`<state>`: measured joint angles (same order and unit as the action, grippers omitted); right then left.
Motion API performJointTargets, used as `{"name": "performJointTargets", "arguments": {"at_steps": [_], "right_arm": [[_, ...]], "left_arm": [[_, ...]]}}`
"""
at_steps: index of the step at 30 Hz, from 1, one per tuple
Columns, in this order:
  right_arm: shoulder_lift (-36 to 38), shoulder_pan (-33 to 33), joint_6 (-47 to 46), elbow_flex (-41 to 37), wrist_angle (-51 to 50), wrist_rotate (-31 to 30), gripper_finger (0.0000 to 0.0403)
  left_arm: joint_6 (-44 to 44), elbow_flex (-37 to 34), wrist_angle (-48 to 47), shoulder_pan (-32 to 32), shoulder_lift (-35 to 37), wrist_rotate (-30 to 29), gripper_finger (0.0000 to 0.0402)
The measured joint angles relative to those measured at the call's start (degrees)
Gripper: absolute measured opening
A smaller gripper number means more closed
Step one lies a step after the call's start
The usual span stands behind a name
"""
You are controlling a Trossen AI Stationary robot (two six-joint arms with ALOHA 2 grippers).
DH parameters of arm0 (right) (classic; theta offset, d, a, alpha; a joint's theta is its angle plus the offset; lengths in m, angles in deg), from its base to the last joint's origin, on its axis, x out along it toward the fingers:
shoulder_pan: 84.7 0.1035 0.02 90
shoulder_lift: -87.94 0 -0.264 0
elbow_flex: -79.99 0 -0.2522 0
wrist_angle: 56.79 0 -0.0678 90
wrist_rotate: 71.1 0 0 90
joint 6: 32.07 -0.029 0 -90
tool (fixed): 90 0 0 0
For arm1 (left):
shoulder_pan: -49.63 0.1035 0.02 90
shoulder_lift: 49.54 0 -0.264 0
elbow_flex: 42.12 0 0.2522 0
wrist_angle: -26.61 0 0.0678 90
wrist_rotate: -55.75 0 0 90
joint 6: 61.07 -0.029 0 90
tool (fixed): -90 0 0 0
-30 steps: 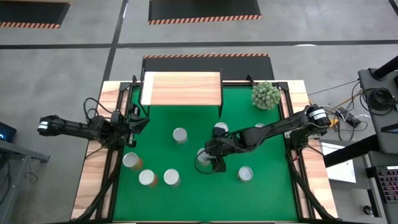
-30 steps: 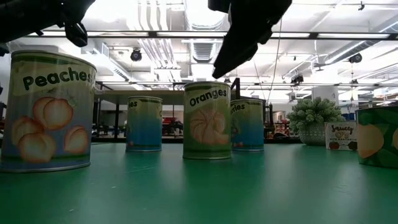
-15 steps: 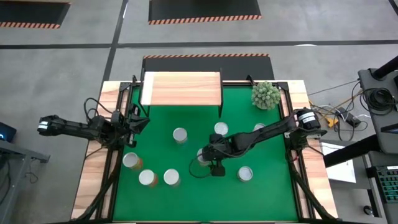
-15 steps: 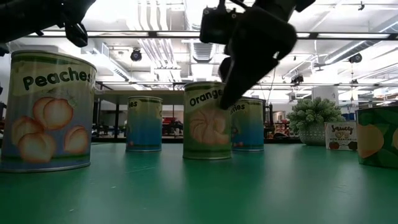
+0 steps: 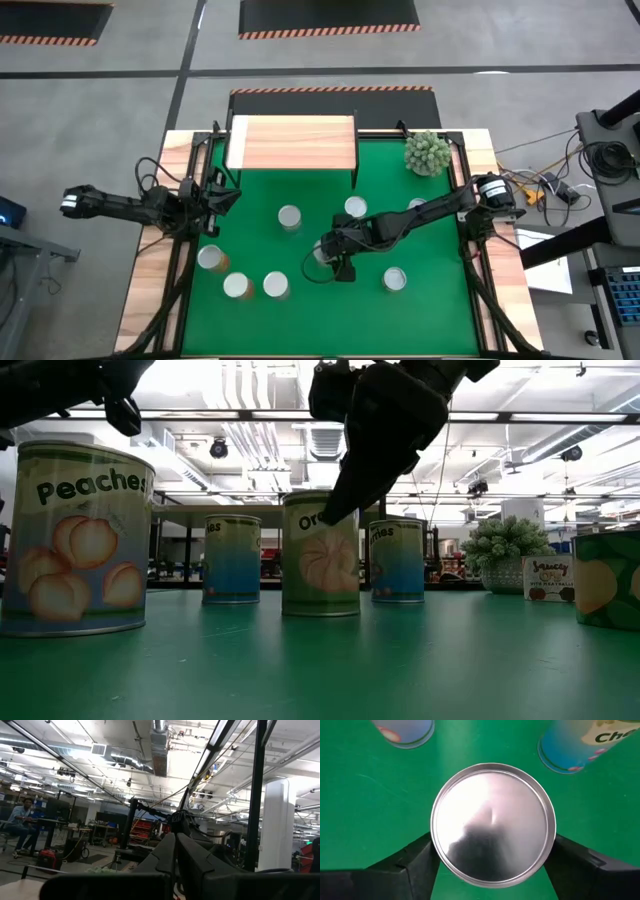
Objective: Pick and place cans onto a shelf
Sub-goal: Put the canned oranges on the shelf
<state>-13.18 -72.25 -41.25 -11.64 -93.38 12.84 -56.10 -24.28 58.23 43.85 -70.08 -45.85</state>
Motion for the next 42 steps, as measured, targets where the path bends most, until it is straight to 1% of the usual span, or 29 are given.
{"name": "performJointTargets", "arguments": {"at_steps": [5,10,14,18,23,28,31,35,37,42], "right_arm": [[0.4,0.0,0.9,0.0,-0.1,0.0,0.0278],[3.6,0.0,0.0,0.8,-2.0,0.0,0.0292],[6.1,-0.8,-1.6,5.9,-8.6,0.1,0.0292],[7.2,-3.2,-1.7,13.8,-15.9,0.0,0.0293],[7.3,-9.2,2.1,23.1,-21.9,0.0,0.0292],[7.3,-17.8,7.6,28.5,-23.9,0.1,0.0292],[7.3,-23.8,10.8,29.4,-24.0,1.1,0.0292],[7.3,-31.5,16.5,28.5,-25.0,8.9,0.0292],[7.2,-34.3,18.9,28.0,-25.1,11.7,0.0292],[7.2,-38.1,22.3,27.1,-25.2,12.9,0.0292]], "left_arm": [[0.0,0.0,0.0,0.0,0.0,0.0,0.0000],[0.0,0.0,0.0,0.0,0.0,0.0,0.0000],[0.0,0.0,0.1,0.0,0.0,-0.2,0.0000],[0.0,0.0,-0.1,0.0,0.0,-3.0,0.0000],[0.0,0.0,-0.3,0.0,-0.3,-4.0,0.0000],[0.0,0.0,-0.3,0.0,-0.3,-4.1,0.0000],[-0.1,0.0,-0.3,0.0,-0.3,-4.1,0.0000],[-1.6,0.0,-0.3,0.0,-0.3,-4.1,0.0000],[-1.7,0.0,-0.3,0.0,-0.4,-4.2,0.0000],[-1.9,0.0,-0.3,0.0,-0.4,-4.5,0.0000]]}}
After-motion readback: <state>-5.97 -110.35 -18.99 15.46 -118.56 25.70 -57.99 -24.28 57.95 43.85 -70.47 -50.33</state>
